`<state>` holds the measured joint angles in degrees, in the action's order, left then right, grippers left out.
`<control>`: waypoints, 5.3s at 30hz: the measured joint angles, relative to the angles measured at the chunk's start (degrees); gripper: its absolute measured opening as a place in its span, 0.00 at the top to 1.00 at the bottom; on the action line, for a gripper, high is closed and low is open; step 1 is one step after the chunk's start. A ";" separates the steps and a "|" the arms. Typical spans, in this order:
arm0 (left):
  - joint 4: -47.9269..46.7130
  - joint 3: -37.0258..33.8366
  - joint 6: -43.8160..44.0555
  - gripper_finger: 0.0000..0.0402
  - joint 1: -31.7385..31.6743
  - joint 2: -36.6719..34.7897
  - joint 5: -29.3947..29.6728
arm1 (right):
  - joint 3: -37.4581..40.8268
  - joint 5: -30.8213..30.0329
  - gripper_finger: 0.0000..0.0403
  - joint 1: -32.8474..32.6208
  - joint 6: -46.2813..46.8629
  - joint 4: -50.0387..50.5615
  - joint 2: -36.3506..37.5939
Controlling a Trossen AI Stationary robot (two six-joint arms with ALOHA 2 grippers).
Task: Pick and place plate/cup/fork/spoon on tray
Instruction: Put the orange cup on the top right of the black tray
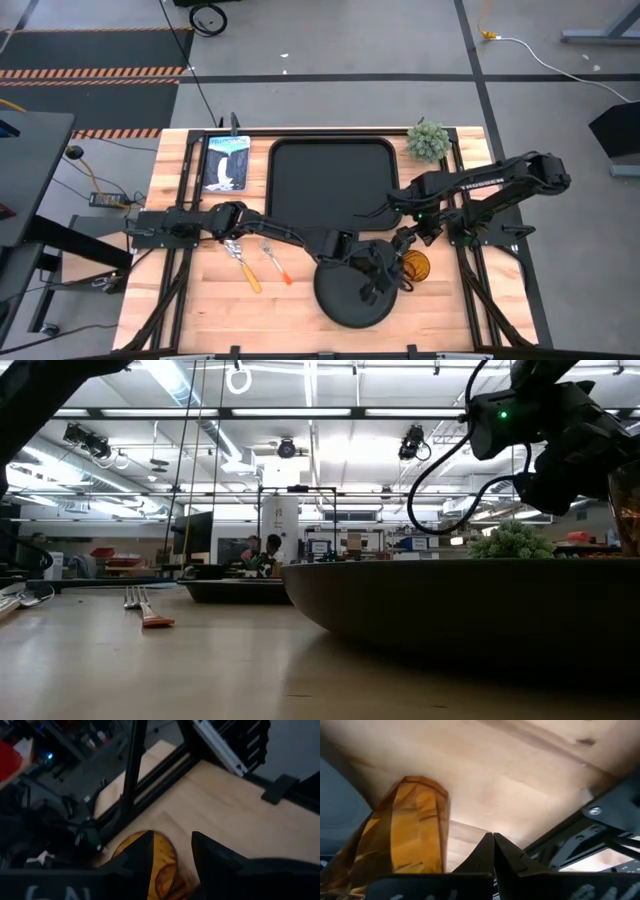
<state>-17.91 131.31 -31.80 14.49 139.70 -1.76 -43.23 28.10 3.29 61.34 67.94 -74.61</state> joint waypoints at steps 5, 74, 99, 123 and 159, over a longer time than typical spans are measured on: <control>1.88 0.02 -0.96 0.65 -0.53 0.02 -0.19 | -0.02 -1.57 0.99 2.43 -1.09 1.51 1.89; -16.85 0.02 4.43 0.97 -7.40 -5.42 14.33 | -14.33 -36.48 0.99 26.97 -18.30 9.29 15.34; -21.71 -2.84 20.69 0.97 -27.73 -2.73 10.30 | -14.33 -32.76 0.99 29.09 -23.53 3.53 16.06; -22.42 -2.79 15.20 0.63 -26.50 -4.61 12.47 | -14.33 -32.46 0.99 26.36 -22.36 3.21 16.01; -5.84 -24.10 16.78 0.81 -30.45 -6.64 15.46 | -14.33 -32.64 0.99 24.52 -22.97 -1.96 16.03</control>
<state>-23.75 107.21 -15.02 -15.95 133.05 13.69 -57.56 -4.54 27.81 38.37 65.98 -58.59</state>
